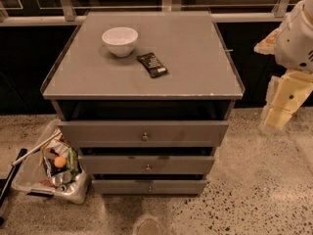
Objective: Open bottom drawer
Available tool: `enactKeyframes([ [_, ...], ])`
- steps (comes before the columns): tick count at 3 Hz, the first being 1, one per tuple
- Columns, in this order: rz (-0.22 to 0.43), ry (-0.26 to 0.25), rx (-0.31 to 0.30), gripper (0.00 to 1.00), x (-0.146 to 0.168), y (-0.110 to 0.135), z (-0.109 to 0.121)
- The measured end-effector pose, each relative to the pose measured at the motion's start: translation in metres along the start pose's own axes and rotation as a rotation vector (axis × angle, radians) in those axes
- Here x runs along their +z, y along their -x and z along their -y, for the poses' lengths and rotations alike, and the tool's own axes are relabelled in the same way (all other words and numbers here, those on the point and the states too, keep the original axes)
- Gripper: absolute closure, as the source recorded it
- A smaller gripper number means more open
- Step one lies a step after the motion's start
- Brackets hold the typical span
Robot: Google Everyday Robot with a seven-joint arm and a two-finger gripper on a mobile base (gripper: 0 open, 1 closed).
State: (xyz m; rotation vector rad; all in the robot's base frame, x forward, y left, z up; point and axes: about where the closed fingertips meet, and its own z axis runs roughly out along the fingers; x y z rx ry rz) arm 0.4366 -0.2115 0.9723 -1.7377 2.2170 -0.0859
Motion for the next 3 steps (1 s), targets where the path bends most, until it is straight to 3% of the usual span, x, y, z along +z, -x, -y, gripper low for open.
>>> enactKeyframes([
  [2, 0.06, 0.022, -0.066, 0.0, 0.036, 0.002, -0.039],
  [3, 0.141, 0.036, -0.077, 0.0, 0.068, 0.0, -0.064],
])
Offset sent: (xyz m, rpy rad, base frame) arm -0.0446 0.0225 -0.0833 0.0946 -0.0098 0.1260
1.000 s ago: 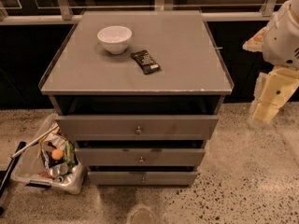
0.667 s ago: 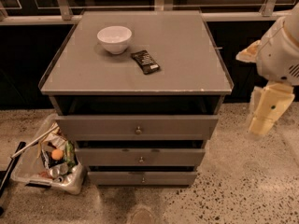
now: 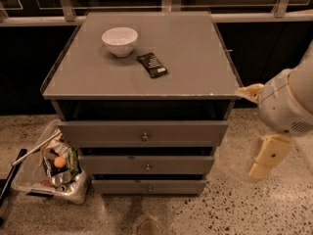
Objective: Open bottom drawer
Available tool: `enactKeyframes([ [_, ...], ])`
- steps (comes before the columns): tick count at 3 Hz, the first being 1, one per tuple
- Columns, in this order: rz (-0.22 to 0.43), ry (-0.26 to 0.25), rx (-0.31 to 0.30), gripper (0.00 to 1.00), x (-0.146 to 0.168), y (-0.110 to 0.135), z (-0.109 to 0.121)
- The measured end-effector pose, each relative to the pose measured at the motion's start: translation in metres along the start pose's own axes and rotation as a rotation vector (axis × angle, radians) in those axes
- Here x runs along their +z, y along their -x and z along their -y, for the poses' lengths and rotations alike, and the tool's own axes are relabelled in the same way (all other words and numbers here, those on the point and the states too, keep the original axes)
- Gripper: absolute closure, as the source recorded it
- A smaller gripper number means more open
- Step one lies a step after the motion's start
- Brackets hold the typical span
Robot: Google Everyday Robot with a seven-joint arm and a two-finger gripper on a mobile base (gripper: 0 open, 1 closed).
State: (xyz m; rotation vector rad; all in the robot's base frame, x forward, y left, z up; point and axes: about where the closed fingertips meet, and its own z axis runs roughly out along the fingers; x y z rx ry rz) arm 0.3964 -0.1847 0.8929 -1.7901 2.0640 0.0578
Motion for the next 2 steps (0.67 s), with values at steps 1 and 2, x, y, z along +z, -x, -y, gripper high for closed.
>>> enactKeyframes([
  [1, 0.106, -0.002, -0.006, 0.0, 0.0472, 0.0009, -0.0177],
  [2, 0.097, -0.007, 0.001, 0.0, 0.0512, 0.0011, -0.0168],
])
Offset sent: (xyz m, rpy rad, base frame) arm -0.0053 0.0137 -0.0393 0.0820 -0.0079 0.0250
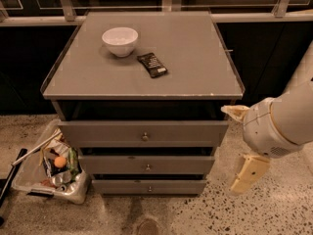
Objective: Open bottom drawer
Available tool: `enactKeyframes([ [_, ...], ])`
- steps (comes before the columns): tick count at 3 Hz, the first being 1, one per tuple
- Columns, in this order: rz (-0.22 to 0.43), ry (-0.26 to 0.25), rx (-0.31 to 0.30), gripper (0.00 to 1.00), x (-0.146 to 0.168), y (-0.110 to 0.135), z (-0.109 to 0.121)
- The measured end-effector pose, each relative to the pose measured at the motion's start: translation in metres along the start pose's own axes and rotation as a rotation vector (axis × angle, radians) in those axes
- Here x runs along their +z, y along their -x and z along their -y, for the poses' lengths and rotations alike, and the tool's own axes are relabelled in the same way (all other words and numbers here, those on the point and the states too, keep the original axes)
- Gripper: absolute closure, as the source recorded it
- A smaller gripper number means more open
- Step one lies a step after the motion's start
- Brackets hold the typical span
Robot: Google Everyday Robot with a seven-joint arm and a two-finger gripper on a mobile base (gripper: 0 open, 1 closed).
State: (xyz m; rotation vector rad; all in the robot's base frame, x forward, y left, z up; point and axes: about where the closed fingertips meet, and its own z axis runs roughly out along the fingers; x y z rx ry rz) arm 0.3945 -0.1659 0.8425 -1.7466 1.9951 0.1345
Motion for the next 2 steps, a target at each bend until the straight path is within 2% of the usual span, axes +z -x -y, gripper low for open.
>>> enactKeyframes([
  [1, -0.006, -0.01, -0.001, 0.0, 0.026, -0.012, 0.005],
  [2, 0.018, -0.019, -0.006, 0.0, 0.063, -0.033, 0.02],
])
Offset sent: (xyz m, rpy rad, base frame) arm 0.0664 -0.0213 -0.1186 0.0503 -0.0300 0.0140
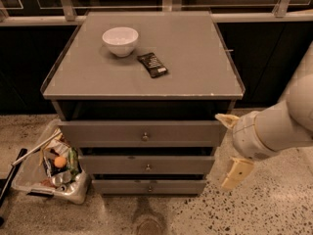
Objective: Open bottom drawer
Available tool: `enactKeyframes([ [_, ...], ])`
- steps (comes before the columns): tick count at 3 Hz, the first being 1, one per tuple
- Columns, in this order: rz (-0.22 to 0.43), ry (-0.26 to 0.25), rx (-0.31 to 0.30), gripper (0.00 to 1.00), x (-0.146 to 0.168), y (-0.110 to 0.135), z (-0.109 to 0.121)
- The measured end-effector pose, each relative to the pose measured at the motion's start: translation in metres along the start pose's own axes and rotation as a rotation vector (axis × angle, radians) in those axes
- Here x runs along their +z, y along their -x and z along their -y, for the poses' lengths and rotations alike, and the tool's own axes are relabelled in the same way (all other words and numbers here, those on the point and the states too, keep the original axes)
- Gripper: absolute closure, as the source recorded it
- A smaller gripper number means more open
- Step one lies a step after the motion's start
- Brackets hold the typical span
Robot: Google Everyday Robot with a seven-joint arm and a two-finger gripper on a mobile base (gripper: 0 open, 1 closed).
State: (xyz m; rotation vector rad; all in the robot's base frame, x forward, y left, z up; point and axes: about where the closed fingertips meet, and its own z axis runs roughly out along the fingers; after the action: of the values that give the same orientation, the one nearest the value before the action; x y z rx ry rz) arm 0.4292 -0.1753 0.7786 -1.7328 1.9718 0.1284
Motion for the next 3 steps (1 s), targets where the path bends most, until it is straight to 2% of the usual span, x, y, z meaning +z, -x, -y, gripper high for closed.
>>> enactKeyframes([
  [1, 0.062, -0.007, -0.015, 0.0, 0.036, -0.018, 0.012],
  [2, 0.142, 0.002, -0.028, 0.0, 0.068, -0.025, 0.008],
  [3, 0.22, 0.014, -0.055, 0.0, 0.097, -0.021, -0.007],
])
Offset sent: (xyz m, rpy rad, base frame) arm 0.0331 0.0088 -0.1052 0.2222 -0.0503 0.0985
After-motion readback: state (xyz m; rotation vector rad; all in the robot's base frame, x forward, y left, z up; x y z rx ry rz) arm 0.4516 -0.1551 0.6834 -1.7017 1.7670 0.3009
